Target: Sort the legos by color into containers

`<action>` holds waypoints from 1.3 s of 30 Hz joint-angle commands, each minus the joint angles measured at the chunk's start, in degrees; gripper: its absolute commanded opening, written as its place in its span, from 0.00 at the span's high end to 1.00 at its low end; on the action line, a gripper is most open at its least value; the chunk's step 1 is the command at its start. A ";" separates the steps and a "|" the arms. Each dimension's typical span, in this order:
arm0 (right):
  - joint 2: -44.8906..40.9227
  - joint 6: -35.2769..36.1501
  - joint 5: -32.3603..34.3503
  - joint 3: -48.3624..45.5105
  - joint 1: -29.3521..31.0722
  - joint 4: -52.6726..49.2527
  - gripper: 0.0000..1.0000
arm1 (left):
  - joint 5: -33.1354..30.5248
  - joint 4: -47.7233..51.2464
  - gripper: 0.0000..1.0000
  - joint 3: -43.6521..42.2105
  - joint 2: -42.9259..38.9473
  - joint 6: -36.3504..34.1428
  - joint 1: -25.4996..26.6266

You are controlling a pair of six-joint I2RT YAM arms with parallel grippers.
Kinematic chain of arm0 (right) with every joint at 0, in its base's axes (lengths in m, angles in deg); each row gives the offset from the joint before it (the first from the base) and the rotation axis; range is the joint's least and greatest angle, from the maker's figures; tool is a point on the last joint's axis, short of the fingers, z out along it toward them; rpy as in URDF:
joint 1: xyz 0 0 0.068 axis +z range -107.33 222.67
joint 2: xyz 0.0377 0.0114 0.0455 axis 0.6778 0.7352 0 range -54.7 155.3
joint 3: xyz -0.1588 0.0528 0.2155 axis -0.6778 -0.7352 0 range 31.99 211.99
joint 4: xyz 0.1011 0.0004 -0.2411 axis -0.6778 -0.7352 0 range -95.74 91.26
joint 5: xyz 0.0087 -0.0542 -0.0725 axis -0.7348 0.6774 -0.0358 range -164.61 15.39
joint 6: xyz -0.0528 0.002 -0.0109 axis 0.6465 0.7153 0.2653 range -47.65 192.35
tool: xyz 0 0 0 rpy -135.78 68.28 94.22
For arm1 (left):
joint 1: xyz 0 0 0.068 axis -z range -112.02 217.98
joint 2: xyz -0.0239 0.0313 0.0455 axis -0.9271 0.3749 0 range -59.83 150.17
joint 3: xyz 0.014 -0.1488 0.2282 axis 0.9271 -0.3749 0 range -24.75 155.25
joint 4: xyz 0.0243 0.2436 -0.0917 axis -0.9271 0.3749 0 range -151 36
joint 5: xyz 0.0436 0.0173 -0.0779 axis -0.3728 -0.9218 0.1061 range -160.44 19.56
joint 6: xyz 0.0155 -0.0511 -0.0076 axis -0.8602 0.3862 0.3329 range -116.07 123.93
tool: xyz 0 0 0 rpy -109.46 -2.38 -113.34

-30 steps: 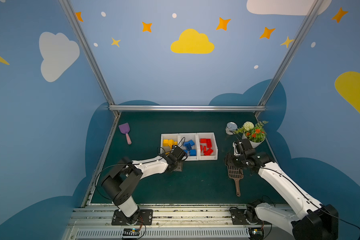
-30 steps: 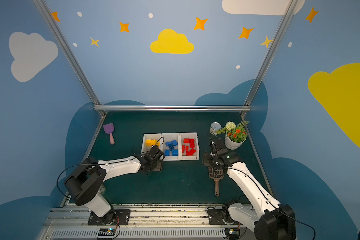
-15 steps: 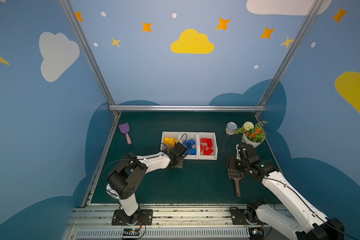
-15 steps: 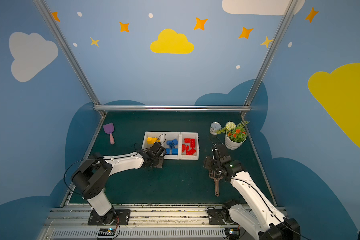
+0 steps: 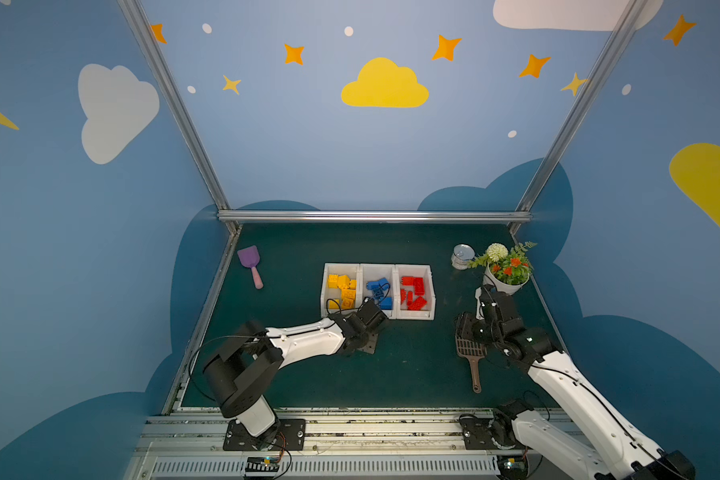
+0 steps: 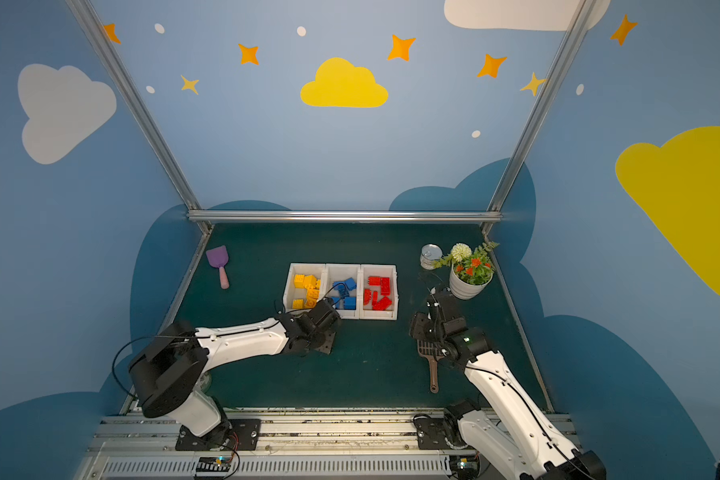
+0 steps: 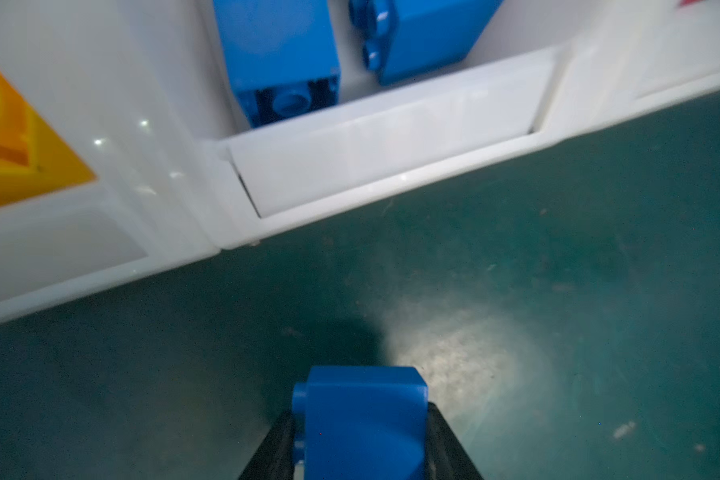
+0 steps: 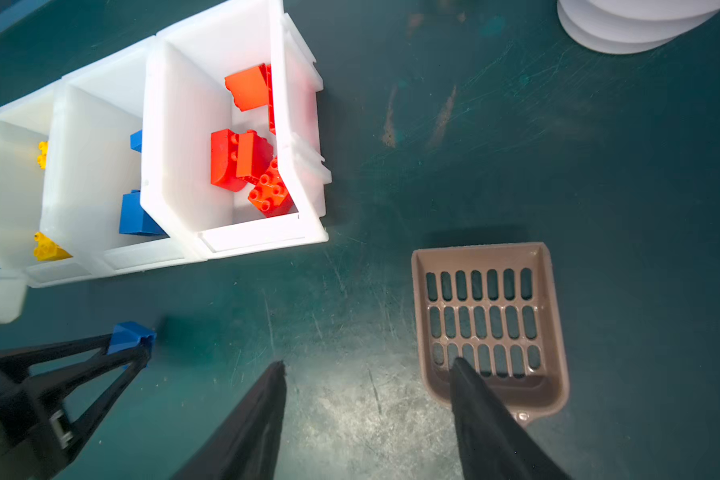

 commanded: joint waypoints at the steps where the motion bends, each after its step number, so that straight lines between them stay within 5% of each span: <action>1: -0.18 0.48 0.50 0.72 -0.16 0.54 0.37 | 0.09 2.38 0.55 2.83 -2.65 -0.31 -0.10; 7: 0.36 0.88 -0.15 1.76 -0.16 0.24 0.37 | 0.63 1.02 0.55 10.70 -0.88 -5.00 -4.40; 18: 3.87 1.49 -0.11 3.58 -0.15 0.53 0.36 | 4.74 6.34 0.52 30.50 15.64 -10.67 -11.45; 21: 4.62 0.80 -0.13 3.36 -0.17 0.94 0.36 | 5.57 4.88 0.49 30.89 16.54 -10.57 -11.61; 26: 5.65 0.79 -0.02 3.09 -0.24 3.20 0.36 | 4.88 4.50 0.17 31.71 16.59 -10.41 -12.31; 29: 6.81 0.93 -0.39 3.85 -0.24 2.99 0.36 | 4.30 3.53 0.08 30.24 14.44 -10.21 -12.54; 39: 4.53 2.87 0.74 5.15 -0.28 2.03 0.35 | -1.36 -3.75 0.01 16.16 -2.20 -8.21 -14.79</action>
